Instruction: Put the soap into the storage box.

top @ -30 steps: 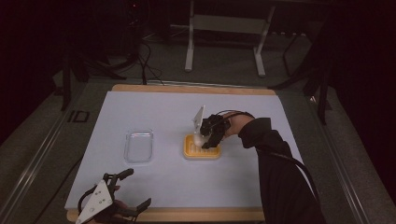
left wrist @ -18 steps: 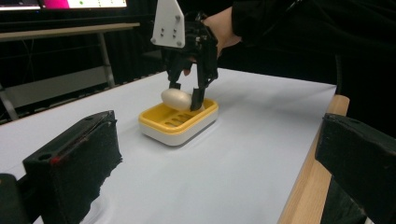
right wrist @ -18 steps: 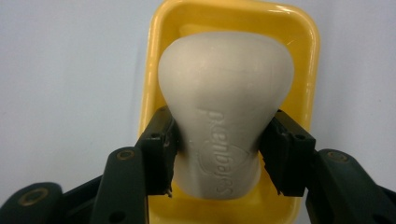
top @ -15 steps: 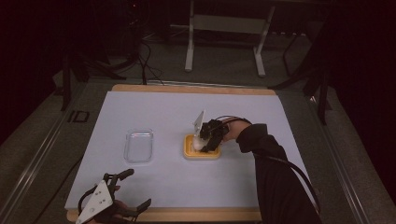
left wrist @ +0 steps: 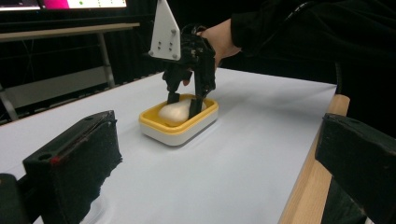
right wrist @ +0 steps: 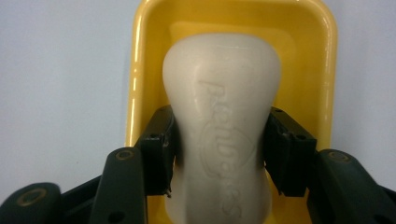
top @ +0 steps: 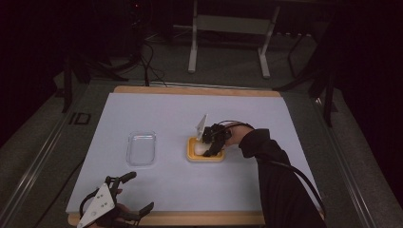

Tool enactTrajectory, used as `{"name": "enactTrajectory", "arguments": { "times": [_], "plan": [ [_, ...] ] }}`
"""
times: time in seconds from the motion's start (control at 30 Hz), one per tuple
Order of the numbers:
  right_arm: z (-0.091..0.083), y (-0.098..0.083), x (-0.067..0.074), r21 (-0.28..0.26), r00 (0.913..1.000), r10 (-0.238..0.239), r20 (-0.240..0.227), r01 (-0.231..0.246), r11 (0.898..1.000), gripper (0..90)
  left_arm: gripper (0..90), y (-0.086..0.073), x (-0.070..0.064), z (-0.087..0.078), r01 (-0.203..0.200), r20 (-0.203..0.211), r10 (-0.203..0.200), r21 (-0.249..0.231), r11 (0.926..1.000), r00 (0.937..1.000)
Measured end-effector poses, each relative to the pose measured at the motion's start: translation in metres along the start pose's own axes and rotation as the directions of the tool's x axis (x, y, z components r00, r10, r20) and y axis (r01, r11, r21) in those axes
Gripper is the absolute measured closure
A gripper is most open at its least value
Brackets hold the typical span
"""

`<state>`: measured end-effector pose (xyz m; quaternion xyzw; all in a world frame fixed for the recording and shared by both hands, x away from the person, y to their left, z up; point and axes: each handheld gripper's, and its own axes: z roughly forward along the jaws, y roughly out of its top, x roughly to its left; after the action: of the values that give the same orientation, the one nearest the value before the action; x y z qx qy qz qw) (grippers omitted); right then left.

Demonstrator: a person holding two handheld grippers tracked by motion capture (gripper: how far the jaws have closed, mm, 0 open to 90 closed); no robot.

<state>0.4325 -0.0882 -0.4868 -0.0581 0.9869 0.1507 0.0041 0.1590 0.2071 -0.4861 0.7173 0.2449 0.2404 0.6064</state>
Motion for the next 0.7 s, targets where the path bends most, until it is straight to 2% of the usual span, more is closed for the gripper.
{"name": "enactTrajectory", "arguments": {
  "times": [0.17, 0.27, 0.57, 0.7],
  "plan": [
    [-0.003, 0.0, 0.0, -0.011, 1.0, 0.004, -0.001, -0.004, 1.0, 47.5, 0.1, 0.0, 0.0, 0.0, -0.001, 0.001, 0.001, 0.0, 1.0, 1.0],
    [-0.011, 0.0, 0.0, -0.038, 1.0, 0.005, 0.002, -0.005, 0.999, 48.1, 0.1, 0.0, 0.0, 0.0, -0.001, 0.001, 0.001, 0.002, 1.0, 1.0],
    [-0.038, 0.005, 0.008, -0.074, 0.9987, 0.008, 0.051, -0.004, 0.997, 45.2, 0.1, 0.0, 0.0, 0.0, -0.002, -0.001, 0.002, 0.001, 1.0, 1.0],
    [-0.045, 0.004, 0.012, -0.088, 0.9965, 0.027, 0.079, -0.02, 0.996, 43.7, 0.1, 0.0, 0.0, 0.0, -0.002, -0.001, 0.002, 0.003, 1.0, 1.0]
  ]
}}
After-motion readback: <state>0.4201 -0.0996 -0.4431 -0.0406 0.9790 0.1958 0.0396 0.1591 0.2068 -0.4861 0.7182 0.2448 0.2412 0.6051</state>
